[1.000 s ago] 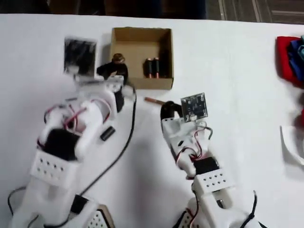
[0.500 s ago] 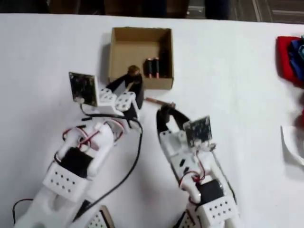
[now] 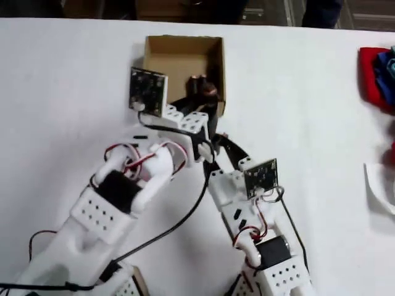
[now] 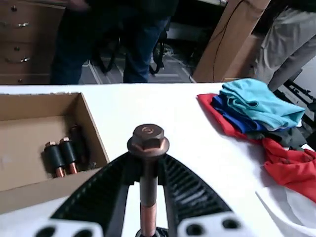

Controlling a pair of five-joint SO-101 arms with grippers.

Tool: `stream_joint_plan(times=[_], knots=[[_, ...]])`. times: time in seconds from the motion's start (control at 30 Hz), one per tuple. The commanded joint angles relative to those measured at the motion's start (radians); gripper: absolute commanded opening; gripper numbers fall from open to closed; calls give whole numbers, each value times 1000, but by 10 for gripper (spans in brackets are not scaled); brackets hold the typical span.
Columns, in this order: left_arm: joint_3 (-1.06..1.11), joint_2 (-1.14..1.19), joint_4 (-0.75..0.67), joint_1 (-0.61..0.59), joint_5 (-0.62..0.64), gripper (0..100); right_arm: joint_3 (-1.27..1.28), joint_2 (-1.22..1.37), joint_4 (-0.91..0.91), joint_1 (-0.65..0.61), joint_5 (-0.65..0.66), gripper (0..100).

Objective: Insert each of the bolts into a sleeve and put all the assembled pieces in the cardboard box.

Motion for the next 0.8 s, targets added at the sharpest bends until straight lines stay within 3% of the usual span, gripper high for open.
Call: stream_joint_plan(times=[0.0, 0.43, 0.7, 0.77], knots=[[-58, 14, 3, 9, 6, 26, 11, -2, -22, 7, 0, 21], [137, 17, -3, 77, -2, 26, 11, -8, -22, 7, 0, 21], [139, 11, 25, 77, -8, 27, 11, -8, -22, 7, 0, 21], [108, 9, 75, 75, -66, 34, 11, -8, -22, 7, 0, 21]])
